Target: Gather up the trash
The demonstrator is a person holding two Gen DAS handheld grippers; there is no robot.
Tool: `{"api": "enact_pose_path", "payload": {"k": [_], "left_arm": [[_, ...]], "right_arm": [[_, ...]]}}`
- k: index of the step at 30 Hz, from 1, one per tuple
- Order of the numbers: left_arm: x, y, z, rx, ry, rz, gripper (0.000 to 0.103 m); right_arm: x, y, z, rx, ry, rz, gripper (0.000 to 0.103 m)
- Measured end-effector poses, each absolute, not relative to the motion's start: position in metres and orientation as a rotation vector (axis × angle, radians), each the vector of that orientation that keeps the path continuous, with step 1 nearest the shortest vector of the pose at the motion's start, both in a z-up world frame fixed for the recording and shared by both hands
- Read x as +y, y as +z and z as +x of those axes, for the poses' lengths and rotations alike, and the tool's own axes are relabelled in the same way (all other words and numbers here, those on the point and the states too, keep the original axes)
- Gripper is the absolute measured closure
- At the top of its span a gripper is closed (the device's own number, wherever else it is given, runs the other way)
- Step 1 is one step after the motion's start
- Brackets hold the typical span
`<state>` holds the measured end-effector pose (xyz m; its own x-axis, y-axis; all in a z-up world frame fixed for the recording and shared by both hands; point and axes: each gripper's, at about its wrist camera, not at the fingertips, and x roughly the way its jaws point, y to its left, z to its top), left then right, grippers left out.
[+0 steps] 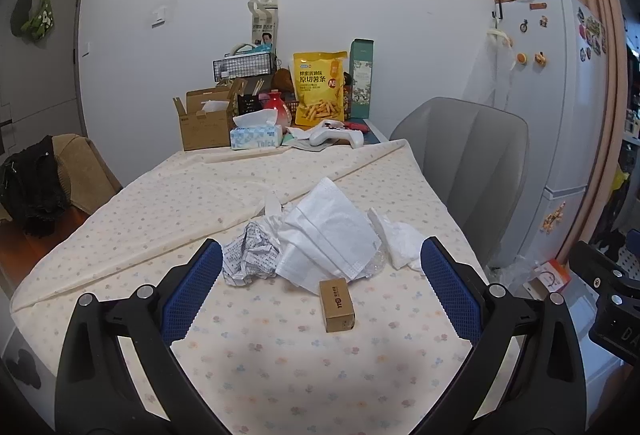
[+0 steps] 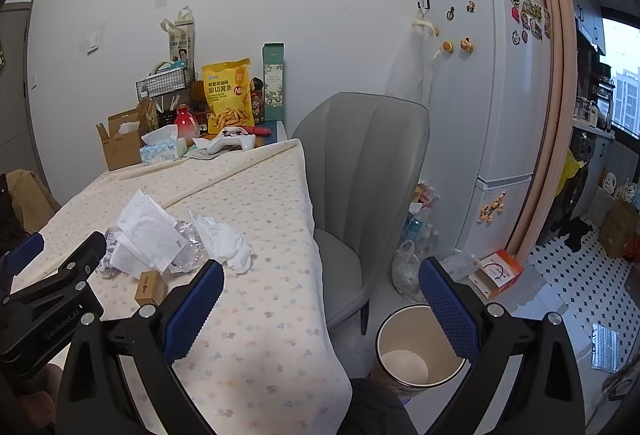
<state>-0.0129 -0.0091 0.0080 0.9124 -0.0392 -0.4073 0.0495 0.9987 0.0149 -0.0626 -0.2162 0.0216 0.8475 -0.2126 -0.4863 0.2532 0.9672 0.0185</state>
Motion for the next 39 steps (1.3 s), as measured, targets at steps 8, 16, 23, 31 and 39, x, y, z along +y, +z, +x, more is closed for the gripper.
{"api": "enact_pose_path", "payload": {"k": [8, 16, 23, 31, 39], "left_arm": [[-0.006, 0.007, -0.012, 0.432, -0.045, 0.016, 0.004], [-0.002, 0.003, -0.010, 0.446, -0.041, 0.009, 0.004], [0.002, 0.003, -0.011, 0.445, -0.038, 0.001, 0.004], [0.009, 0.001, -0.007, 0.451, -0.030, -0.003, 0.004], [0.033, -0.005, -0.006, 0.471, 0.012, -0.026, 0.004]], "right_arm": [[-0.214, 0.021, -0.062, 0.505, -0.226, 0.083, 0.007], [-0.214, 0.020, -0.059, 0.511, -0.210, 0.090, 0.007], [-0.211, 0.020, -0.058, 0.508, -0.201, 0.084, 0.007], [-0.205, 0.019, -0.055, 0.510, -0.177, 0.077, 0.007], [-0.184, 0.015, -0.044, 0.516, -0.092, 0.050, 0.007]]}}
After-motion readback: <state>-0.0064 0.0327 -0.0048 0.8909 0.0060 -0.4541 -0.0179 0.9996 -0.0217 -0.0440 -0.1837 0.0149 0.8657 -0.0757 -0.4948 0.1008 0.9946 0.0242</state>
